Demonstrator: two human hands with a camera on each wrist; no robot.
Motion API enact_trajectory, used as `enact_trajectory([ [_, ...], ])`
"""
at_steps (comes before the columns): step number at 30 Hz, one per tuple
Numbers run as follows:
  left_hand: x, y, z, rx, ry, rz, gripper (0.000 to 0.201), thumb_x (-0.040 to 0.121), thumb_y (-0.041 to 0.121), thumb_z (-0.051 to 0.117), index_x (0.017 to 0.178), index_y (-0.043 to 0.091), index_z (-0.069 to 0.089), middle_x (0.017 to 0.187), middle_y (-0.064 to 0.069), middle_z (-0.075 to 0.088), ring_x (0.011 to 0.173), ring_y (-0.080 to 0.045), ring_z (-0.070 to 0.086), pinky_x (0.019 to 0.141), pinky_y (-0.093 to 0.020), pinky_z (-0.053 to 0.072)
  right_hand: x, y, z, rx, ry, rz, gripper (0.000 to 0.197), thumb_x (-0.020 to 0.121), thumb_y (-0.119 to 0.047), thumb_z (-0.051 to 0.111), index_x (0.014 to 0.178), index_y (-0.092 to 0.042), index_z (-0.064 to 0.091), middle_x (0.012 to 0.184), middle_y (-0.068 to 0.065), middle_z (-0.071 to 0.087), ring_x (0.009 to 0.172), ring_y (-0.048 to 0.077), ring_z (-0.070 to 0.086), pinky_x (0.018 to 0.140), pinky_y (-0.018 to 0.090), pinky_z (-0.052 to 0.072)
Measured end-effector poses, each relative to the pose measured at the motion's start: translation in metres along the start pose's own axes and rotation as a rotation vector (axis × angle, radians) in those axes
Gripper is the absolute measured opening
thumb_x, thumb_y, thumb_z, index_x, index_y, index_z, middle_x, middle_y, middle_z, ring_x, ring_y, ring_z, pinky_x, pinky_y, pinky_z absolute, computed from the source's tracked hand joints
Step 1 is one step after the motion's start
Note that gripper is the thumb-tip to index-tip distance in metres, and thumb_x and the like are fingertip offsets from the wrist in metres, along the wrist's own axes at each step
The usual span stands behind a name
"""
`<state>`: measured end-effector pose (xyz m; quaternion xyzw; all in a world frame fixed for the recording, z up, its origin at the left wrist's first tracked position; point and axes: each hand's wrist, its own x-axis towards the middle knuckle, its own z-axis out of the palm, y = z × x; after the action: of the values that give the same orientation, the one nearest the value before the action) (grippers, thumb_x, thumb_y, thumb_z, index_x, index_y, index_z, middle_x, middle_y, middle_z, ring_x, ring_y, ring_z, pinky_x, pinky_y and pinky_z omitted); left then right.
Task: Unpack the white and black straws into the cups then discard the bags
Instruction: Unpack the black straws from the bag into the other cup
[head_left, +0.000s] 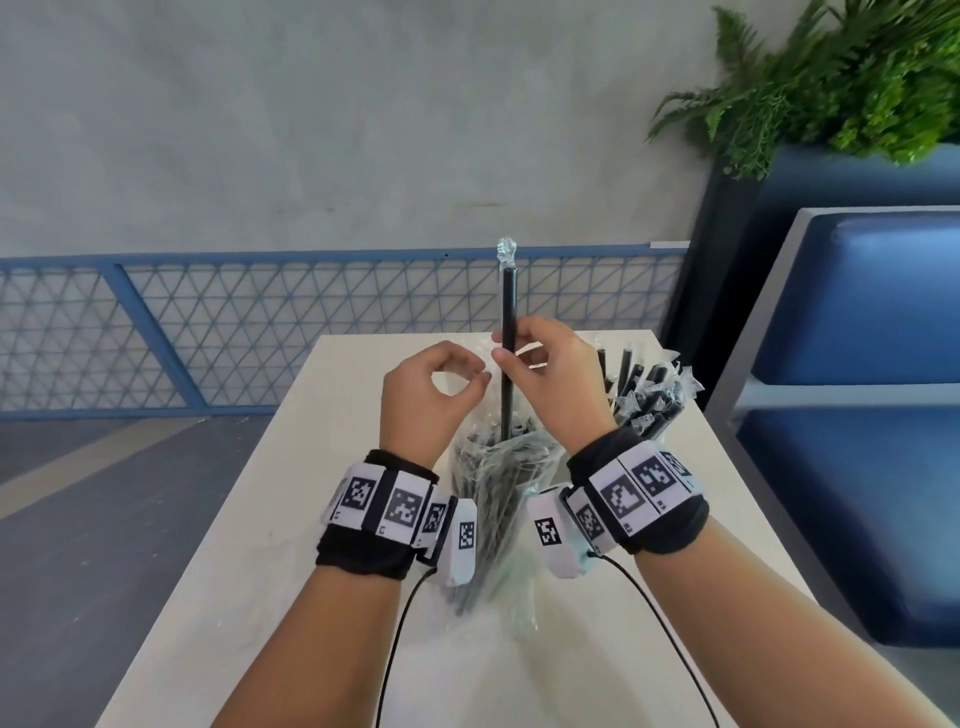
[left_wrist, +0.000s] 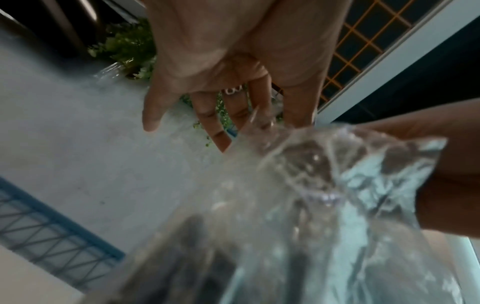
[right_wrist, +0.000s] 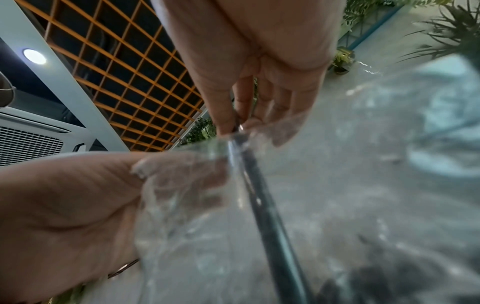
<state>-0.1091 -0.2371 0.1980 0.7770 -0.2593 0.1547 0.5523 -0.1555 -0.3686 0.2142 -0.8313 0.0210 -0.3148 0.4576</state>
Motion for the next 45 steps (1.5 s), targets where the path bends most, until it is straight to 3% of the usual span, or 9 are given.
enact_trajectory([
  [9, 0.005, -0.008, -0.001, -0.049, 0.046, -0.069, 0.011, 0.076, 0.012, 0.072, 0.068, 0.016, 0.066, 0.07, 0.008, 0.065, 0.07, -0.003, 0.057, 0.076, -0.006, 0.04, -0.006, -0.002, -0.006, 0.074, -0.086, -0.008, 0.013, 0.088, -0.009, 0.059, 0.093, -0.021, 0.063, 0.1, 0.0, 0.066, 0.076, -0.001, 0.06, 0.071, 0.005, 0.045],
  [14, 0.004, -0.016, -0.002, -0.033, 0.048, -0.095, 0.016, 0.075, 0.009, 0.072, 0.065, 0.018, 0.063, 0.067, 0.01, 0.063, 0.067, 0.001, 0.054, 0.073, -0.009, 0.041, -0.011, 0.003, -0.013, -0.01, -0.119, -0.021, 0.013, 0.091, -0.013, 0.056, 0.095, -0.023, 0.063, 0.094, -0.009, 0.067, 0.091, 0.01, 0.059, 0.08, 0.014, 0.043],
  [19, 0.009, -0.03, -0.014, -0.066, 0.17, -0.18, 0.025, 0.076, 0.008, 0.069, 0.061, 0.024, 0.057, 0.065, 0.008, 0.056, 0.065, -0.003, 0.047, 0.07, -0.017, 0.04, -0.008, 0.0, -0.034, 0.092, -0.056, -0.017, 0.01, 0.095, -0.015, 0.048, 0.1, -0.021, 0.054, 0.096, -0.008, 0.061, 0.083, 0.001, 0.057, 0.072, 0.004, 0.043],
  [22, 0.01, -0.023, -0.014, -0.081, 0.123, -0.184, 0.021, 0.076, 0.013, 0.073, 0.064, 0.022, 0.057, 0.064, 0.013, 0.051, 0.06, 0.003, 0.043, 0.063, -0.007, 0.034, -0.005, -0.012, -0.048, 0.183, 0.167, -0.077, 0.01, 0.097, -0.014, 0.044, 0.099, -0.021, 0.05, 0.088, -0.013, 0.055, 0.073, -0.007, 0.053, 0.068, 0.01, 0.045],
  [28, 0.007, -0.018, -0.006, -0.213, 0.115, -0.231, 0.02, 0.075, 0.014, 0.074, 0.074, 0.026, 0.058, 0.082, -0.001, 0.057, 0.068, -0.007, 0.046, 0.07, -0.011, 0.041, 0.001, -0.013, -0.078, 0.171, 0.636, -0.235, 0.009, 0.097, -0.019, 0.04, 0.099, -0.027, 0.045, 0.085, -0.008, 0.05, 0.068, 0.008, 0.047, 0.066, 0.023, 0.042],
  [33, 0.006, -0.016, -0.002, -0.347, 0.122, -0.325, 0.019, 0.076, 0.013, 0.074, 0.08, 0.023, 0.058, 0.076, 0.007, 0.056, 0.067, -0.007, 0.048, 0.073, -0.019, 0.043, -0.005, 0.029, -0.06, -0.099, 0.409, 0.019, 0.016, 0.097, -0.02, 0.044, 0.106, -0.01, 0.053, 0.1, 0.005, 0.057, 0.081, 0.02, 0.057, 0.076, 0.037, 0.053],
  [40, 0.004, -0.017, -0.001, -0.365, 0.132, -0.319, 0.02, 0.076, 0.012, 0.074, 0.08, 0.024, 0.058, 0.076, 0.011, 0.056, 0.066, -0.003, 0.048, 0.068, -0.011, 0.042, -0.016, 0.08, -0.038, -0.332, 0.162, 0.337, 0.043, 0.089, -0.021, 0.059, 0.126, -0.007, 0.045, 0.126, 0.015, 0.052, 0.107, 0.03, 0.056, 0.097, 0.046, 0.043],
  [43, 0.004, -0.017, -0.001, -0.383, 0.119, -0.321, 0.02, 0.076, 0.012, 0.074, 0.081, 0.023, 0.059, 0.078, 0.009, 0.058, 0.069, -0.006, 0.048, 0.07, -0.012, 0.043, -0.018, 0.058, -0.037, -0.383, 0.401, 0.026, 0.052, 0.083, -0.03, 0.066, 0.128, -0.01, 0.047, 0.128, 0.011, 0.049, 0.113, 0.026, 0.052, 0.1, 0.042, 0.038],
  [45, 0.003, -0.015, -0.001, -0.394, 0.101, -0.318, 0.02, 0.076, 0.012, 0.074, 0.083, 0.022, 0.059, 0.078, 0.008, 0.059, 0.071, -0.008, 0.05, 0.073, -0.016, 0.043, -0.015, 0.034, -0.032, -0.379, 0.304, -0.219, 0.042, 0.083, -0.039, 0.061, 0.118, -0.016, 0.056, 0.119, 0.005, 0.055, 0.108, 0.021, 0.053, 0.101, 0.041, 0.034],
])
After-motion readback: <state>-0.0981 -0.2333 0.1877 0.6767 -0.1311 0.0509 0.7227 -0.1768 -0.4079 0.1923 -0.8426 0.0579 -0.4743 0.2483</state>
